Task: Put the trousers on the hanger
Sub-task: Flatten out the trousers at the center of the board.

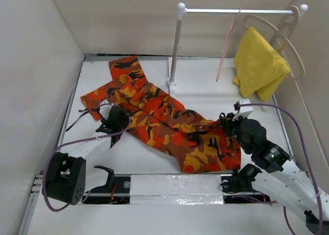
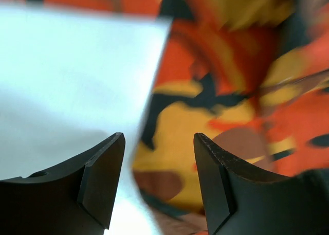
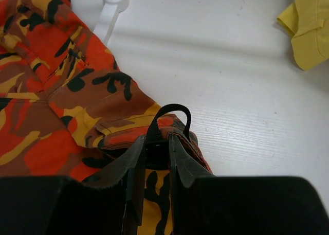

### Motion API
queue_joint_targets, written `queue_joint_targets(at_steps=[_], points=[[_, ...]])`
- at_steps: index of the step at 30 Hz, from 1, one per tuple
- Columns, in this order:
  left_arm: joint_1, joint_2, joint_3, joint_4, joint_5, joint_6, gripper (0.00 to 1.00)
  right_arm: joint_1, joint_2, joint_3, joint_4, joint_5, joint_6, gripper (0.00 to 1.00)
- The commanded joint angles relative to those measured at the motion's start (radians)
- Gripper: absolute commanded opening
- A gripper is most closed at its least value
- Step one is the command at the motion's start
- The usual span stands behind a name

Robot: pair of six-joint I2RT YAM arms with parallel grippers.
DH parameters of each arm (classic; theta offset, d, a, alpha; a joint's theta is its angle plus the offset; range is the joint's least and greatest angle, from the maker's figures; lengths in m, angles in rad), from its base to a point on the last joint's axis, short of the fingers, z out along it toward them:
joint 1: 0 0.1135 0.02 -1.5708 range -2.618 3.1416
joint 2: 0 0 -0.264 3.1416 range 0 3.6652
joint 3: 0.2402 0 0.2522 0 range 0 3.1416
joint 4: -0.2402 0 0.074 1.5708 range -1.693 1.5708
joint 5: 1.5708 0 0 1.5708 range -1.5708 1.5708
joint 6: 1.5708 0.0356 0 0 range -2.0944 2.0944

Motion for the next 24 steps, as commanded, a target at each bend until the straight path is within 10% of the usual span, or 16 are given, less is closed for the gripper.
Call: queue_joint_targets(at_steps=[1, 8, 13, 24], points=[[0.009, 0.029, -0.045, 0.053, 0.073, -0.031, 0.53, -0.006, -0.001, 0.026, 0.095, -0.042, -0.032, 0.00], [0.009, 0.190, 0.066, -0.013, 0.084, -0.014, 0.49, -0.006, -0.017, 0.026, 0.089, -0.061, -0.035, 0.00], [-0.017, 0.227, 0.104, -0.086, 0.131, 0.038, 0.18, -0.006, -0.055, 0.048, 0.092, -0.047, -0.041, 0.00], [-0.124, -0.117, -0.079, -0.207, 0.294, -0.049, 0.00, -0.006, -0.075, 0.123, 0.094, -0.064, -0.062, 0.00]])
